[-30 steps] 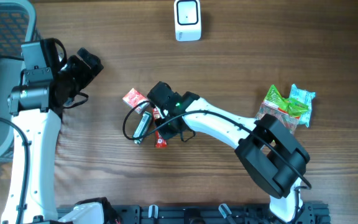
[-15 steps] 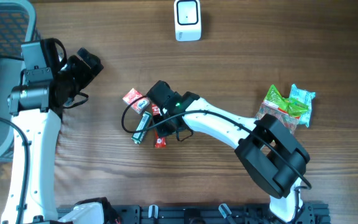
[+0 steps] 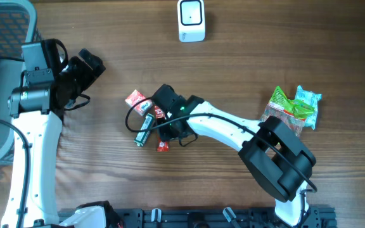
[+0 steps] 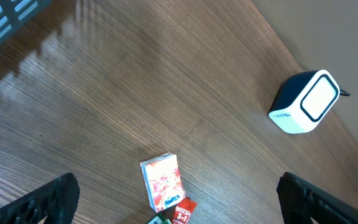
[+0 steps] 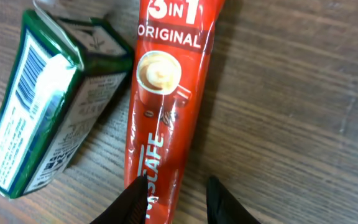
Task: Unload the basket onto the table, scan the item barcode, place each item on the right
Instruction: 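Reach the right gripper to the red Nescafe stick and grasp it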
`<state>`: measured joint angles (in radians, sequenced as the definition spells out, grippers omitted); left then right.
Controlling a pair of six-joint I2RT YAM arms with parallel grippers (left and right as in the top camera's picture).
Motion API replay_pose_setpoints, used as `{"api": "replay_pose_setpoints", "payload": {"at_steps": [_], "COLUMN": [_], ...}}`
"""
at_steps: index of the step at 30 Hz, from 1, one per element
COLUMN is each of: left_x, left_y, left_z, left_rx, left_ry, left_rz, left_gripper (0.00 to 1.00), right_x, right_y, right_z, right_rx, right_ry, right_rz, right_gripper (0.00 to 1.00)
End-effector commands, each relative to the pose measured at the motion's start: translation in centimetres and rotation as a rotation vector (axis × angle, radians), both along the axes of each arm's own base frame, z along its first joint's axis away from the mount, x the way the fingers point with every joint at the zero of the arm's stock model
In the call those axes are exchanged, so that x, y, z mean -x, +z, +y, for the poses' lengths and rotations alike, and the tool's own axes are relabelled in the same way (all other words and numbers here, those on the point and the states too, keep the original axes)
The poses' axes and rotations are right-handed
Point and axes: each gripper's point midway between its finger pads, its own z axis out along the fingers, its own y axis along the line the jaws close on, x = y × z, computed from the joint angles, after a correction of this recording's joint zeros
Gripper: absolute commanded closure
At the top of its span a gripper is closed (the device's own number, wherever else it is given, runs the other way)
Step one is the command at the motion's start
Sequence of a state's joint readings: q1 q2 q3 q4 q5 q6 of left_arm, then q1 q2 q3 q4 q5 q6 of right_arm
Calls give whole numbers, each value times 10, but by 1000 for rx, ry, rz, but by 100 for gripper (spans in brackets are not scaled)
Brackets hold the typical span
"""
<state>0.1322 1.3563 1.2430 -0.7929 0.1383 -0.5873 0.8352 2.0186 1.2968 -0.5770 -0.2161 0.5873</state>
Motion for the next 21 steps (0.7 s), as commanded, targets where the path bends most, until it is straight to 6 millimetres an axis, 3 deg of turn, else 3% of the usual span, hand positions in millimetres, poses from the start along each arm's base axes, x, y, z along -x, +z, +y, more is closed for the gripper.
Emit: {"api": "replay_pose_setpoints", "payload": {"at_steps": [1,6,7,10,13,18,21], "left_x": [1,1,1,1,1,1,1], "left_y": [4,4,4,4,4,4,4], "left_z": [2,2,2,2,2,2,2], "left_rx": [-14,-14,-14,-14,-14,-14,-14], "left_ry": [2,2,2,2,2,2,2], "left_rz": [-12,-12,-12,-12,-12,-12,-12], "left_gripper": [0,0,0,0,0,0,0], "right_x": [11,15,14,3,-7,-29,-36], "right_y": [-9,-9,-9,-11,-13,-6,-6], "right_z": [-4,2,2,-5,-20,-61,-71], "right_rx": [-1,-35,-35,6,83,297,313], "right_ry": [-15,0,6,-18,-45,-65,-39], "right_rz": [51,70,62,7,-39,-149,-148], "right_gripper": [68,69,74,75,74,69,69]}}
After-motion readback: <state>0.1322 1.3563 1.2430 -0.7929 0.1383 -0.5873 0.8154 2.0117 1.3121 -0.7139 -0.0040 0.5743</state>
